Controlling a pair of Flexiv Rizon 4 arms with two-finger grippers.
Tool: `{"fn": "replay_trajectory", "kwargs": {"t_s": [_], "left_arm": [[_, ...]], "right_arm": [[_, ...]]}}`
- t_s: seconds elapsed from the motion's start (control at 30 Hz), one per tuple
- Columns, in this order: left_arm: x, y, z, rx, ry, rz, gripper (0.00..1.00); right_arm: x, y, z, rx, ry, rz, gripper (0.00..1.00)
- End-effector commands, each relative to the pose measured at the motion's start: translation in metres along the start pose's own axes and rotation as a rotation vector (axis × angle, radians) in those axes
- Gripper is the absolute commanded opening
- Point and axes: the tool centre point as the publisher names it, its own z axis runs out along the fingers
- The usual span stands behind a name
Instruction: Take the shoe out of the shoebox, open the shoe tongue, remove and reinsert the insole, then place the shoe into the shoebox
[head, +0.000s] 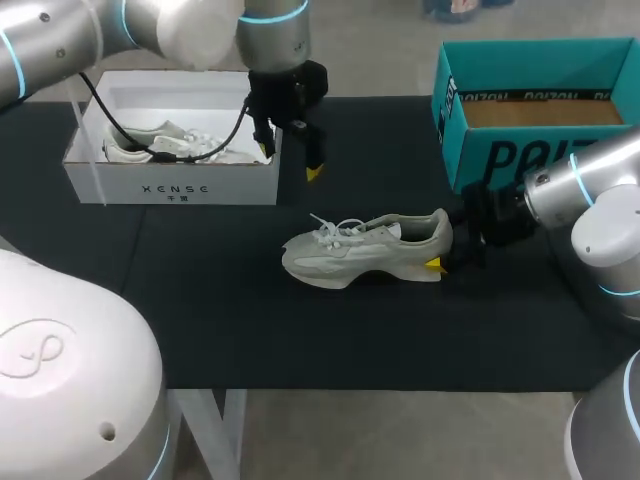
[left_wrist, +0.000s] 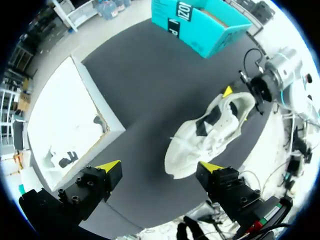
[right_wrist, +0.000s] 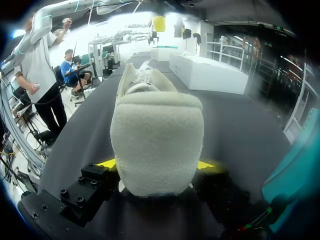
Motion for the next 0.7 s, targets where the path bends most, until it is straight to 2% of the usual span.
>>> {"fn": "replay_trajectory", "kwargs": {"t_s": [0.03, 0.07, 0.1, 0.2, 0.27, 0.53, 0.7], "left_arm": [[0.047, -0.023, 0.004, 0.08, -0.149, -0.57, 1.0], [0.055, -0.027, 0.005, 0.082, -0.132, -0.61, 1.0], [0.066, -0.033, 0.009, 0.105, -0.215, -0.649, 1.0], [0.077, -0.042, 0.014, 0.114, -0.187, -0.779, 1.0], [0.085, -0.045, 0.017, 0.146, -0.241, -0.802, 1.0], [0.092, -0.052, 0.029, 0.113, -0.167, -0.763, 1.0], [0.094, -0.053, 0.035, 0.133, -0.1, -0.698, 1.0]], "right_arm": [[0.002, 0.0, 0.004, 0.004, -0.002, 0.001, 0.0], [0.002, 0.0, 0.004, 0.004, -0.002, 0.001, 0.0], [0.002, 0.0, 0.004, 0.004, -0.002, 0.001, 0.0], [0.002, 0.0, 0.004, 0.004, -0.002, 0.001, 0.0], [0.002, 0.0, 0.004, 0.004, -0.002, 0.001, 0.0], [0.002, 0.0, 0.004, 0.004, -0.002, 0.001, 0.0], [0.002, 0.0, 0.004, 0.004, -0.002, 0.001, 0.0]]}}
